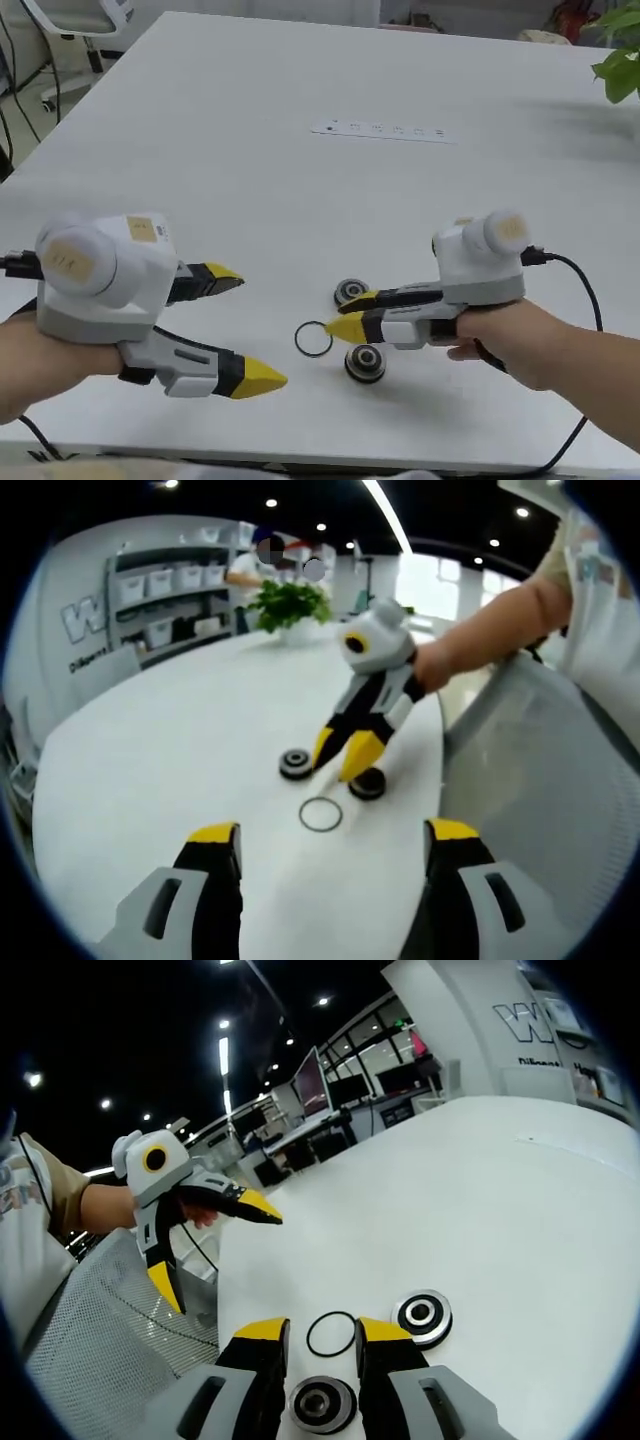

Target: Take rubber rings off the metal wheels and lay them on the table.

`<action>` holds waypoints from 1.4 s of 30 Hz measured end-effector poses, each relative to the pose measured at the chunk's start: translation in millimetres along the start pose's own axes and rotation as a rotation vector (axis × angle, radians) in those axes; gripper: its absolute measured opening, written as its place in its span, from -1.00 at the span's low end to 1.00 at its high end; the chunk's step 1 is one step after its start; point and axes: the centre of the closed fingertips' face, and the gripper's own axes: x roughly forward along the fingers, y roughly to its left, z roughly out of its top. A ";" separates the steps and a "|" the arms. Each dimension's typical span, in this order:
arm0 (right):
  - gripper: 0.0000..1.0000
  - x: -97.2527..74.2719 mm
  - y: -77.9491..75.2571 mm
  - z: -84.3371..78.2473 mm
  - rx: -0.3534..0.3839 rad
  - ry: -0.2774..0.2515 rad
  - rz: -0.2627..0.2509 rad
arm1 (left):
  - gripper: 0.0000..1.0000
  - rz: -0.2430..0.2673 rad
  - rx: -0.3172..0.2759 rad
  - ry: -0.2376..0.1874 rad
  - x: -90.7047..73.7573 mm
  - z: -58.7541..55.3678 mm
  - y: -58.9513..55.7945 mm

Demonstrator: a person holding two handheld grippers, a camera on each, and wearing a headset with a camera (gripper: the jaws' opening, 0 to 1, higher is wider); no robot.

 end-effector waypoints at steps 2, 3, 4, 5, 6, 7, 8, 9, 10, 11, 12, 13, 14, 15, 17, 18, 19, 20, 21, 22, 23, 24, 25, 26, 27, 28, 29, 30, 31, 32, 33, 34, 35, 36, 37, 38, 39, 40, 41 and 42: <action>-0.51 -3.2 0.3 3.1 0.000 -0.013 0.001 | 0.51 -0.001 0.001 0.000 0.7 1.5 0.2; -0.52 -4.6 0.6 4.0 0.000 -0.017 0.002 | 0.51 -0.001 0.001 0.000 1.0 2.3 0.0; -0.52 -6.5 0.6 4.3 -0.002 -0.020 0.001 | 0.50 -0.003 0.004 -0.002 1.5 3.5 -0.3; -0.52 -7.8 0.3 4.5 -0.003 -0.022 0.000 | 0.50 -0.004 0.006 -0.001 1.9 4.1 -0.4; -0.51 -9.8 -0.6 4.5 -0.002 -0.025 -0.002 | 0.49 -0.006 0.008 0.001 2.8 4.7 -0.6; -0.51 -11.1 -1.2 4.4 -0.002 -0.027 -0.004 | 0.49 -0.007 0.009 0.002 3.2 5.2 -0.8; -0.51 -12.7 -1.9 4.3 -0.002 -0.028 -0.006 | 0.49 -0.008 0.010 0.002 3.9 5.9 -1.0; -0.51 -14.3 -2.4 4.4 -0.003 -0.030 -0.007 | 0.49 -0.009 0.011 0.002 4.5 6.5 -1.2; -0.51 -16.8 -2.3 5.5 -0.003 -0.035 -0.010 | 0.48 -0.011 0.012 0.002 5.5 7.6 -1.6; -0.51 -18.6 -2.2 6.1 -0.002 -0.039 -0.010 | 0.47 -0.014 0.012 0.003 6.2 8.4 -2.0; -0.52 -21.1 -2.2 6.7 -0.001 -0.043 -0.009 | 0.45 -0.021 0.011 0.007 7.5 9.3 -3.0; -0.52 -22.9 -2.3 7.1 -0.001 -0.046 -0.010 | 0.42 -0.024 0.013 0.009 8.2 10.0 -3.6; -0.52 -25.2 -1.9 7.4 -0.003 -0.049 -0.013 | 0.42 -0.027 0.019 0.008 9.3 11.8 -4.2; -0.51 -27.0 -1.9 7.4 -0.004 -0.050 -0.014 | 0.42 -0.029 0.021 0.008 10.0 12.9 -4.6; -0.51 -31.1 -3.3 7.1 -0.006 -0.054 -0.017 | 0.38 -0.036 0.025 0.009 11.9 14.8 -4.2; -0.51 -32.7 -3.2 7.0 -0.007 -0.056 -0.019 | 0.38 -0.038 0.026 0.009 12.9 15.6 -4.1; -0.51 -34.4 -3.2 6.8 -0.006 -0.057 -0.021 | 0.38 -0.040 0.029 0.010 14.4 16.7 -4.2; -0.51 -36.8 -2.5 6.4 -0.007 -0.060 -0.023 | 0.38 -0.041 0.031 0.011 15.3 17.5 -4.2; -0.51 -38.3 -2.3 6.0 -0.008 -0.060 -0.025 | 0.38 -0.044 0.032 0.011 16.9 18.6 -4.5; -0.51 -40.6 -1.5 5.3 -0.010 -0.062 -0.027 | 0.38 -0.046 0.033 0.012 18.0 19.1 -4.7; -0.51 -42.1 -1.2 4.7 -0.010 -0.062 -0.028 | 0.39 -0.048 0.035 0.014 19.1 19.5 -5.0; -0.51 -44.2 -0.9 3.7 -0.012 -0.062 -0.030 | 0.39 -0.050 0.039 0.016 20.7 20.0 -5.1; -0.51 -45.7 -0.7 2.8 -0.016 -0.061 -0.032 | 0.39 -0.051 0.040 0.017 21.7 20.4 -4.9; -0.50 -47.0 -0.6 2.0 -0.020 -0.060 -0.034 | 0.39 -0.053 0.041 0.018 22.7 20.9 -4.7; -0.49 -48.8 -0.4 0.6 -0.022 -0.058 -0.036 | 0.39 -0.055 0.043 0.019 24.2 21.7 -5.0; -0.49 -50.7 -0.3 -0.7 -0.024 -0.057 -0.038 | 0.39 -0.057 0.045 0.020 25.8 22.5 -5.2; -0.49 -51.8 0.0 -1.6 -0.027 -0.056 -0.039 | 0.38 -0.059 0.045 0.021 26.9 22.9 -5.4; -0.48 -52.9 -0.2 -2.3 -0.030 -0.054 -0.040 | 0.38 -0.061 0.047 0.022 28.4 23.6 -5.7; -0.48 -54.5 -0.1 -3.6 -0.035 -0.052 -0.042 | 0.38 -0.063 0.048 0.023 29.5 24.1 -6.0; -0.47 -55.4 -0.2 -4.2 -0.036 -0.052 -0.043 | 0.38 -0.065 0.050 0.025 30.8 24.5 -6.2; -0.45 -56.6 0.1 -5.4 -0.040 -0.050 -0.044 | 0.38 -0.067 0.051 0.026 31.7 24.8 -6.7; -0.44 -57.4 -0.4 -6.1 -0.042 -0.049 -0.045 | 0.38 -0.069 0.052 0.027 32.5 25.1 -6.9; -0.43 -58.3 -0.6 -7.1 -0.046 -0.046 -0.047 | 0.37 -0.071 0.053 0.028 33.2 25.5 -7.1; -0.42 -58.9 -0.7 -7.7 -0.049 -0.045 -0.047 | 0.37 -0.072 0.053 0.029 34.5 26.0 -7.2; -0.41 -59.5 -0.7 -8.6 -0.053 -0.044 -0.047 | 0.37 -0.074 0.054 0.030 35.3 26.5 -7.4; -0.41 -59.9 -0.7 -9.3 -0.057 -0.042 -0.047 | 0.37 -0.075 0.054 0.029 36.6 27.4 -7.7; -0.39 -60.1 -0.5 -10.0 -0.060 -0.041 -0.048 | 0.36 -0.077 0.054 0.029 37.5 28.0 -7.9; -0.38 -60.4 -0.9 -10.7 -0.063 -0.040 -0.049 | 0.36 -0.078 0.055 0.030 38.4 28.4 -8.1; -0.38 -60.5 -0.4 -11.8 -0.066 -0.038 -0.047 | 0.36 -0.080 0.056 0.029 39.9 29.0 -8.4; -0.38 -60.4 -0.4 -12.7 -0.069 -0.036 -0.046 | 0.36 -0.081 0.056 0.029 40.9 29.4 -8.7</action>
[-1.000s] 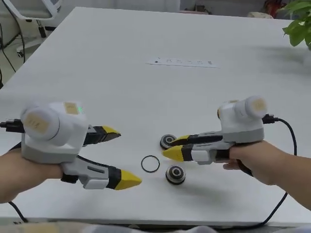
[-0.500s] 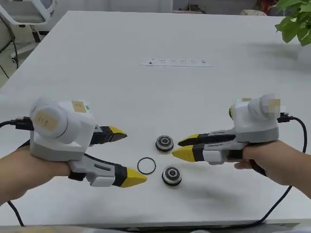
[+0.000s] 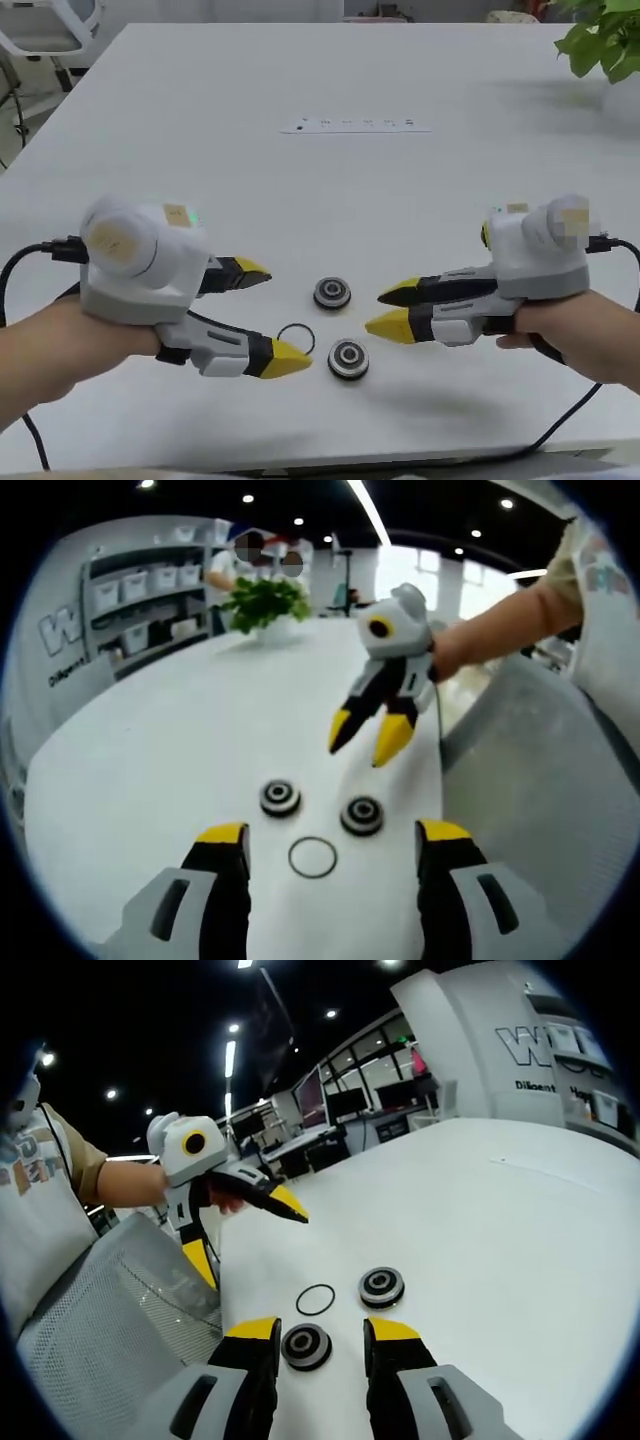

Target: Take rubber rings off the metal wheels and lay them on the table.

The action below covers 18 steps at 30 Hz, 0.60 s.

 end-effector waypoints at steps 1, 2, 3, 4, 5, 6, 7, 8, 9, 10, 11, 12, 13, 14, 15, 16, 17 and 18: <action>-0.37 0.1 0.4 -1.2 -0.005 0.004 0.000 | 0.36 -0.003 0.000 0.000 1.5 0.5 -0.4; -0.36 0.3 1.0 -3.2 -0.014 0.010 0.001 | 0.35 -0.005 0.001 0.000 2.3 0.7 -0.7; -0.35 0.4 1.7 -5.1 -0.021 0.018 0.005 | 0.35 -0.008 0.003 0.002 3.6 0.7 -0.9; -0.35 0.5 1.7 -6.4 -0.027 0.022 0.007 | 0.34 -0.010 0.003 0.003 4.4 0.6 -1.1; -0.34 0.5 2.1 -7.1 -0.032 0.024 0.008 | 0.34 -0.011 0.003 0.003 5.2 0.6 -1.1; -0.33 0.1 3.6 -7.6 -0.037 0.026 0.011 | 0.33 -0.013 0.004 0.003 6.3 0.9 -1.2; -0.33 0.1 4.1 -8.3 -0.040 0.028 0.013 | 0.32 -0.014 0.003 0.003 7.0 1.0 -1.1; -0.33 0.3 3.4 -9.9 -0.044 0.030 0.013 | 0.32 -0.016 0.002 0.003 8.1 1.2 -1.2; -0.32 0.6 3.5 -10.9 -0.047 0.032 0.015 | 0.32 -0.018 0.002 0.003 9.0 1.0 -0.8; -0.31 1.1 4.0 -12.2 -0.050 0.035 0.016 | 0.31 -0.019 0.002 0.004 10.3 1.0 -0.7; -0.31 1.3 4.5 -13.1 -0.054 0.038 0.016 | 0.31 -0.021 0.002 0.005 11.1 1.0 -1.0; -0.31 1.4 4.0 -14.3 -0.059 0.041 0.016 | 0.31 -0.022 0.003 0.006 12.0 1.1 -1.2; -0.31 1.6 4.2 -15.8 -0.065 0.045 0.019 | 0.31 -0.022 0.004 0.007 13.2 1.2 -1.1; -0.30 1.8 4.0 -17.0 -0.068 0.047 0.020 | 0.30 -0.023 0.004 0.007 14.0 1.5 -0.9; -0.30 2.2 4.0 -18.7 -0.073 0.052 0.022 | 0.29 -0.027 0.003 0.006 15.4 1.8 -1.1; -0.30 2.4 3.4 -20.1 -0.076 0.055 0.023 | 0.29 -0.029 0.003 0.006 16.3 2.0 -1.3; -0.30 2.9 3.2 -21.8 -0.080 0.059 0.025 | 0.28 -0.032 0.005 0.007 17.8 1.8 -1.8; -0.30 3.2 2.3 -23.1 -0.083 0.061 0.026 | 0.27 -0.035 0.006 0.008 18.9 1.6 -2.3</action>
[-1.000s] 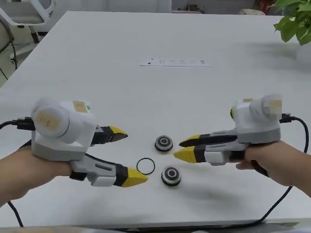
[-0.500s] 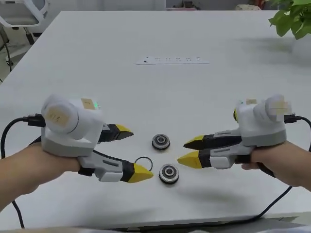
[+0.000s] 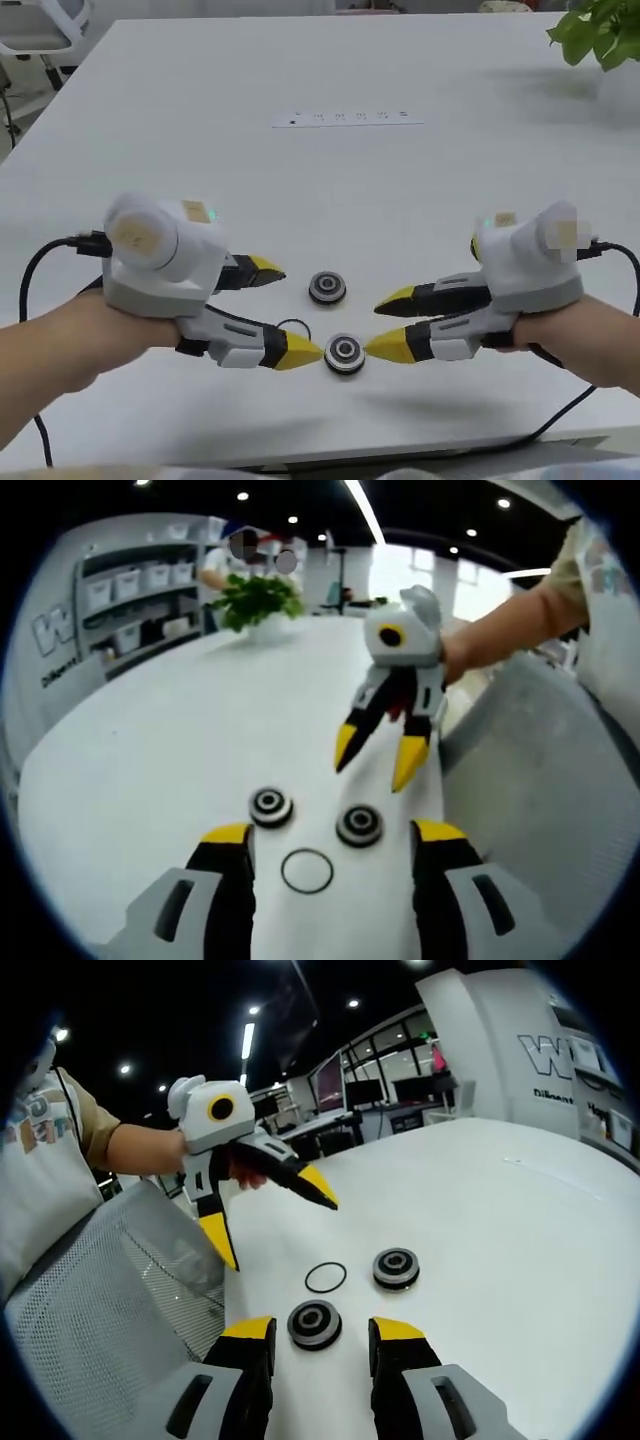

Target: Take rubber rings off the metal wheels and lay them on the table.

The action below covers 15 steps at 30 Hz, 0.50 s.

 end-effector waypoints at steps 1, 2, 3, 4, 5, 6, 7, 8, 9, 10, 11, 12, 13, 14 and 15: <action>-0.30 0.4 -0.2 -1.1 -0.005 0.002 0.001 | 0.26 -0.003 0.001 0.002 1.3 -0.4 -0.6; -0.30 0.6 -0.2 -1.9 -0.010 0.004 0.001 | 0.25 -0.009 0.001 0.004 2.9 -1.1 -1.7; -0.31 0.7 -0.1 -2.2 -0.014 0.004 0.002 | 0.24 -0.011 0.002 0.006 4.1 -1.5 -2.4; -0.31 0.9 0.7 -2.7 -0.017 0.003 0.003 | 0.24 -0.016 0.005 0.010 5.5 -2.2 -3.5; -0.31 1.0 0.7 -2.9 -0.017 0.004 0.003 | 0.23 -0.018 0.005 0.011 6.0 -2.6 -3.7; -0.31 1.7 0.5 -4.1 -0.019 0.005 0.003 | 0.22 -0.023 0.007 0.012 7.1 -3.1 -4.7; -0.31 2.0 0.3 -5.1 -0.020 0.007 0.003 | 0.21 -0.029 0.010 0.014 8.3 -3.4 -5.8; -0.32 2.8 0.3 -6.5 -0.022 0.010 0.003 | 0.19 -0.031 0.012 0.016 9.1 -3.6 -6.3; -0.32 3.2 0.0 -7.6 -0.023 0.012 0.003 | 0.18 -0.034 0.013 0.017 9.9 -3.9 -6.7; -0.32 4.0 0.2 -9.2 -0.023 0.015 0.002 | 0.17 -0.037 0.014 0.019 11.2 -4.3 -7.2; -0.31 4.4 0.3 -10.3 -0.024 0.018 0.003 | 0.16 -0.038 0.014 0.020 12.0 -4.4 -7.9; -0.31 5.2 0.5 -12.1 -0.027 0.022 0.003 | 0.15 -0.041 0.014 0.022 13.1 -4.9 -8.4; -0.32 5.4 0.5 -13.1 -0.028 0.024 0.003 | 0.13 -0.044 0.015 0.023 13.3 -5.6 -8.5; -0.32 5.9 0.8 -14.4 -0.031 0.027 0.004 | 0.12 -0.047 0.015 0.024 14.4 -6.1 -9.3; -0.31 6.1 0.9 -15.2 -0.032 0.028 0.004 | 0.10 -0.049 0.014 0.025 15.3 -6.3 -10.1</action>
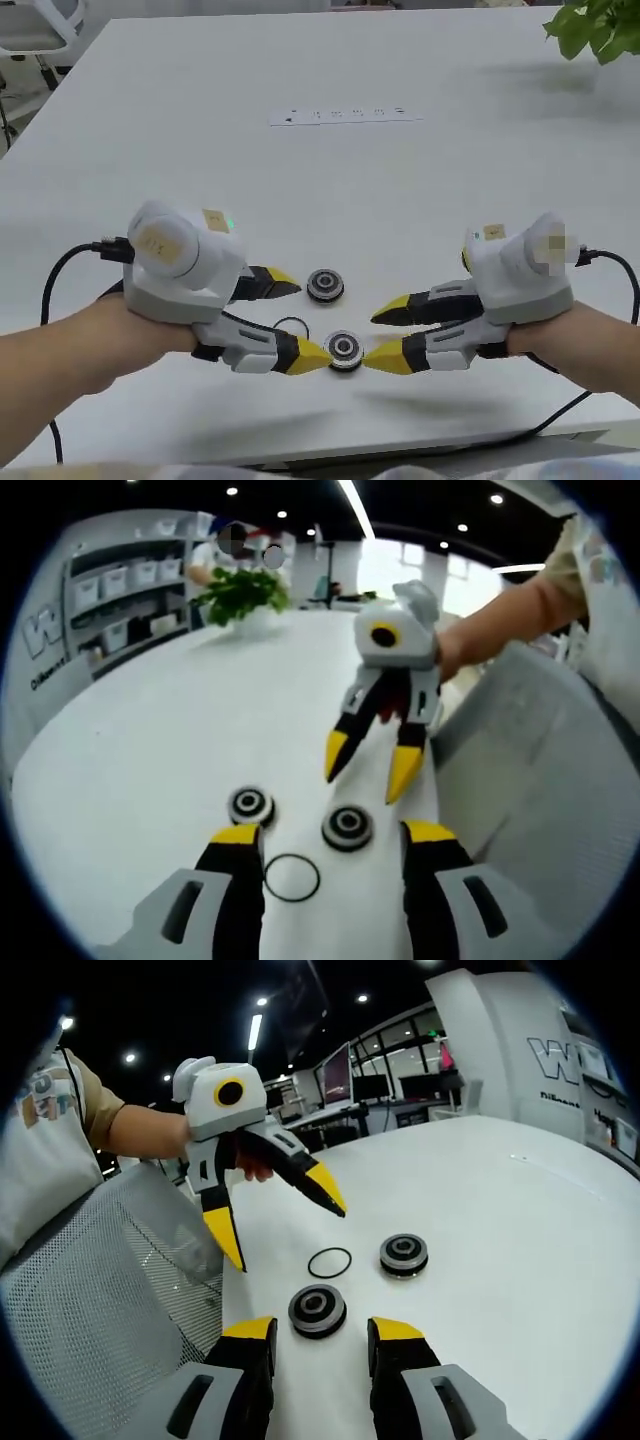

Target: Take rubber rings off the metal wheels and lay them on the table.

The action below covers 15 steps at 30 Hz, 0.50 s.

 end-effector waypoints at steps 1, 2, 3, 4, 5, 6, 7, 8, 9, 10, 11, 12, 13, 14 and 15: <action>-0.31 0.3 0.3 -0.9 -0.001 0.002 0.000 | 0.08 -0.006 -0.002 0.000 1.3 -0.8 -1.0; -0.31 0.5 0.3 -1.3 -0.002 0.003 -0.001 | 0.07 -0.008 -0.002 0.001 2.3 -1.9 -1.3; -0.31 0.9 0.9 -1.6 -0.004 0.004 0.000 | 0.05 -0.009 0.000 0.003 3.3 -2.6 -1.8; -0.31 1.0 1.0 -1.8 -0.005 0.004 -0.001 | 0.04 -0.012 0.002 0.005 4.2 -3.0 -2.8; -0.31 1.4 0.6 -2.2 -0.007 0.004 -0.002 | 0.02 -0.017 0.005 0.009 5.5 -3.9 -3.8; -0.31 1.6 0.3 -2.5 -0.007 0.005 -0.002 | 0.00 -0.020 0.008 0.011 6.4 -4.9 -4.1; -0.32 1.8 0.3 -2.8 -0.008 0.005 -0.003 | -0.01 -0.023 0.009 0.014 7.2 -5.5 -4.3; -0.32 2.1 -0.1 -3.3 -0.009 0.006 -0.004 | -0.03 -0.026 0.011 0.016 8.5 -5.8 -4.9; -0.32 2.5 -0.3 -3.6 -0.010 0.007 -0.004 | -0.04 -0.027 0.012 0.018 9.3 -6.0 -5.2; -0.32 2.9 -0.5 -4.2 -0.010 0.007 -0.004 | -0.05 -0.028 0.013 0.019 10.6 -5.9 -5.5; -0.33 3.2 -0.5 -4.6 -0.010 0.008 -0.004 | -0.05 -0.028 0.013 0.019 11.6 -6.1 -5.3; -0.34 3.8 -0.8 -5.5 -0.011 0.008 -0.003 | -0.06 -0.029 0.012 0.019 13.0 -6.4 -5.3; -0.35 4.3 -1.0 -6.6 -0.011 0.009 -0.003 | -0.08 -0.030 0.011 0.021 14.1 -7.0 -5.2; -0.35 5.1 -1.2 -7.7 -0.012 0.014 -0.004 | -0.10 -0.031 0.012 0.024 15.5 -7.8 -5.8; -0.35 5.6 -1.0 -8.1 -0.012 0.015 -0.003 | -0.11 -0.032 0.013 0.026 16.3 -8.4 -6.0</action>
